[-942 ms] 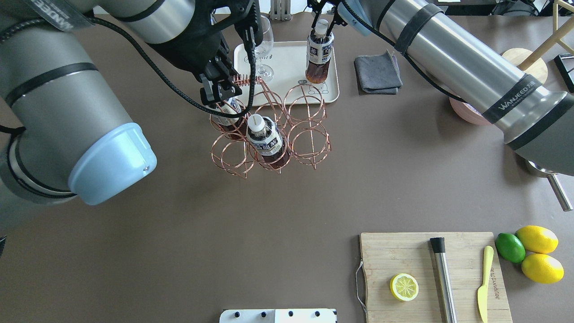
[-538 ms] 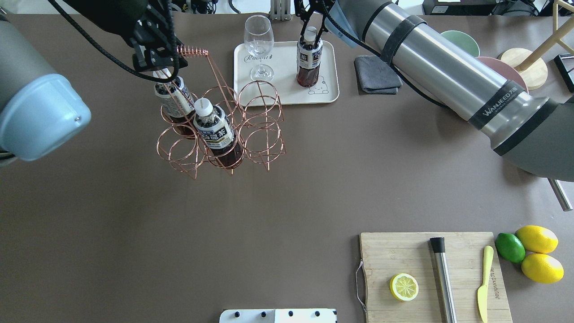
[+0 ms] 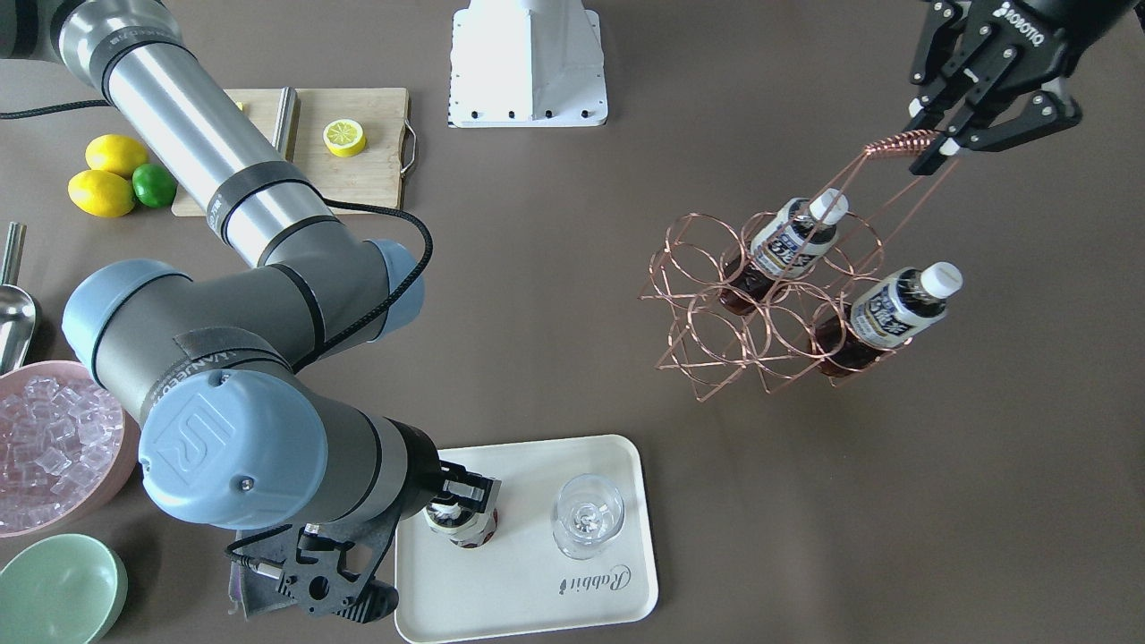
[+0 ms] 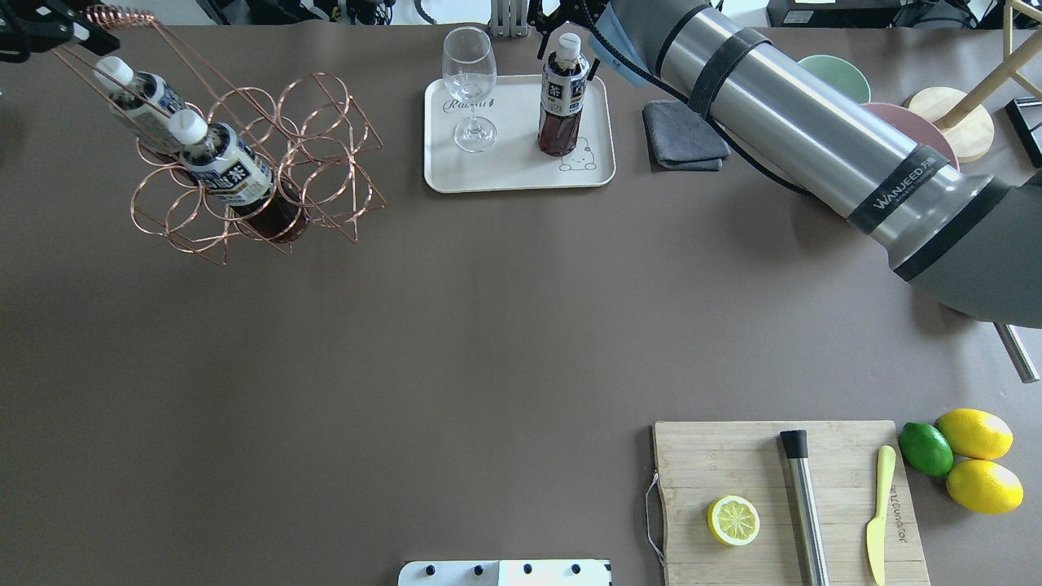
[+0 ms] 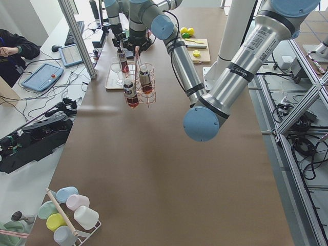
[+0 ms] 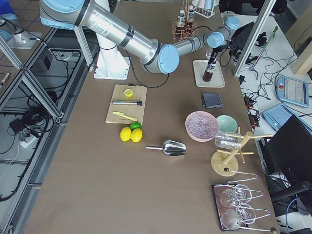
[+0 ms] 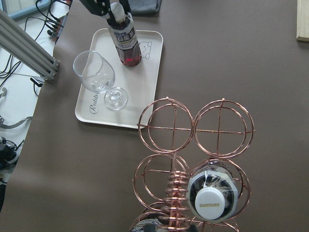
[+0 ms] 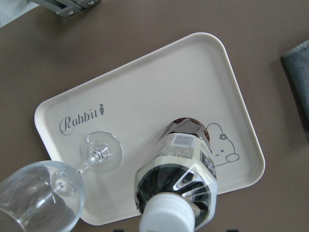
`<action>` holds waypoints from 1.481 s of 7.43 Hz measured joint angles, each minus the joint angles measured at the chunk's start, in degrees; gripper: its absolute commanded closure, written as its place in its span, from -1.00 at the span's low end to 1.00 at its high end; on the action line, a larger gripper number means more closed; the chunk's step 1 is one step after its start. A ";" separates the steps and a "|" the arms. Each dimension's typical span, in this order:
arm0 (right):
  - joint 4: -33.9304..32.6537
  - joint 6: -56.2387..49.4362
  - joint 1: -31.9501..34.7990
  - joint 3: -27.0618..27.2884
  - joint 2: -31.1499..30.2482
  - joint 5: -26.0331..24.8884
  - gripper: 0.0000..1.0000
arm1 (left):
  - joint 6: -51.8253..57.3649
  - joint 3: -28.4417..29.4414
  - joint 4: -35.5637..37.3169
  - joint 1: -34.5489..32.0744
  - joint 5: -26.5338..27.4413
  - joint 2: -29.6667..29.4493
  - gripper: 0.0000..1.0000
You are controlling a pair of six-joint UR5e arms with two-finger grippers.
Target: Take tea from basket to plate
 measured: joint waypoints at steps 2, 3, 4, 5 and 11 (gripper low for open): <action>-3.10 -2.60 1.33 2.29 0.28 1.10 -1.00 | 5.54 0.45 0.04 -7.05 -0.88 5.29 1.00; -6.23 -4.87 2.01 4.54 0.11 1.36 -1.00 | 9.71 2.86 0.04 -10.85 -0.91 7.37 1.00; -10.14 -7.44 2.80 8.13 -0.91 1.34 -1.00 | 14.55 6.51 0.04 -14.53 -0.88 8.39 1.00; -14.66 -11.06 3.84 14.27 -3.98 1.25 -1.00 | 19.00 10.26 0.03 -17.66 -0.83 8.78 1.00; -28.62 -43.40 13.25 57.45 -45.41 -4.11 -1.00 | 34.12 34.02 -11.45 -19.07 0.14 0.04 1.00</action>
